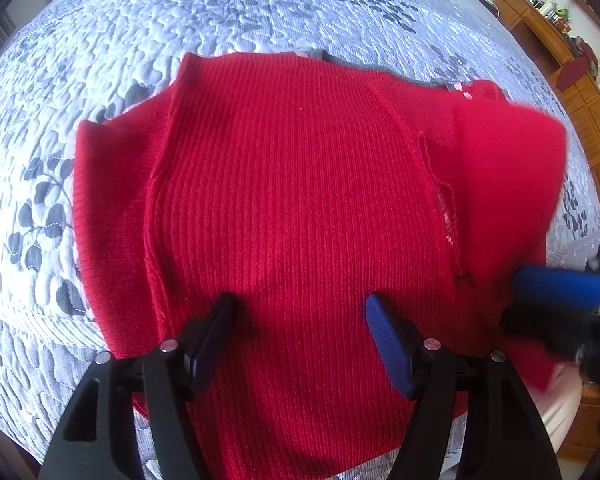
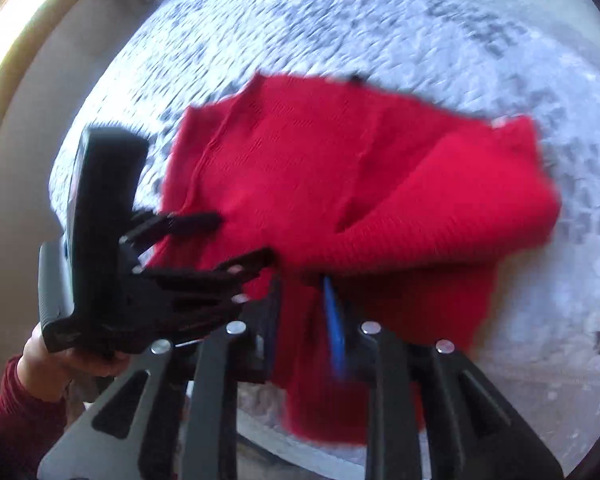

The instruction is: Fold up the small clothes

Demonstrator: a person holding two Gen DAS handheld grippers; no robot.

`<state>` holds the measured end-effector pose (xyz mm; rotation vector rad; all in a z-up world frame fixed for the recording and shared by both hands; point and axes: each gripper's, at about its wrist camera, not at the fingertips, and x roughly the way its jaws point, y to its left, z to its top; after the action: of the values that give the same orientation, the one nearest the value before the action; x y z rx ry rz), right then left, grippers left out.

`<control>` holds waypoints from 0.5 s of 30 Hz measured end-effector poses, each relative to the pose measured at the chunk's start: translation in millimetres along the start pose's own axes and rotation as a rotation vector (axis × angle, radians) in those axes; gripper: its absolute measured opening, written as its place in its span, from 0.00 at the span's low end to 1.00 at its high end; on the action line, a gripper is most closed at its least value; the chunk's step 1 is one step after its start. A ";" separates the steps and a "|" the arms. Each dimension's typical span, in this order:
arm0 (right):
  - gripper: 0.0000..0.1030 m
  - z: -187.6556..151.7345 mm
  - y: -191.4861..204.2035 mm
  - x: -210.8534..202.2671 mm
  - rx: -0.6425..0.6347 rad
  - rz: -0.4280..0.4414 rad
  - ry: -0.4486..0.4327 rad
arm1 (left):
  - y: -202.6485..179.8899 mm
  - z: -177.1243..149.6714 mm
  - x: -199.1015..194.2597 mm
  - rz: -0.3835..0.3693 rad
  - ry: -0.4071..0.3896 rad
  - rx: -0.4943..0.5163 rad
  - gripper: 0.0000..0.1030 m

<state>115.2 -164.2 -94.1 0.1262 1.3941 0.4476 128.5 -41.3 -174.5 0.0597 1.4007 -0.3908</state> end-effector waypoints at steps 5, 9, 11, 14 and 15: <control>0.52 -16.8 -4.6 -48.6 -0.034 0.018 -0.102 | -0.4 -0.3 1.4 0.000 0.001 0.011 0.70; 0.52 -49.6 -12.6 -57.8 -0.058 -0.011 -0.076 | -1.1 2.2 3.1 -0.011 0.008 -0.001 0.72; 0.52 -71.7 -9.9 -46.6 -0.086 -0.053 -0.049 | -0.7 3.5 3.3 -0.014 0.013 -0.006 0.72; 0.52 -95.6 1.2 -29.1 -0.141 -0.082 -0.053 | 2.1 7.5 3.8 -0.027 0.024 -0.020 0.73; 0.52 -101.1 6.9 -22.6 -0.164 -0.088 -0.054 | 3.7 9.0 4.0 -0.038 0.030 -0.030 0.74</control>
<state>13.3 -184.1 -89.6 -0.0558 1.2989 0.4796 138.5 -41.2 -177.4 0.0145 1.4384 -0.4018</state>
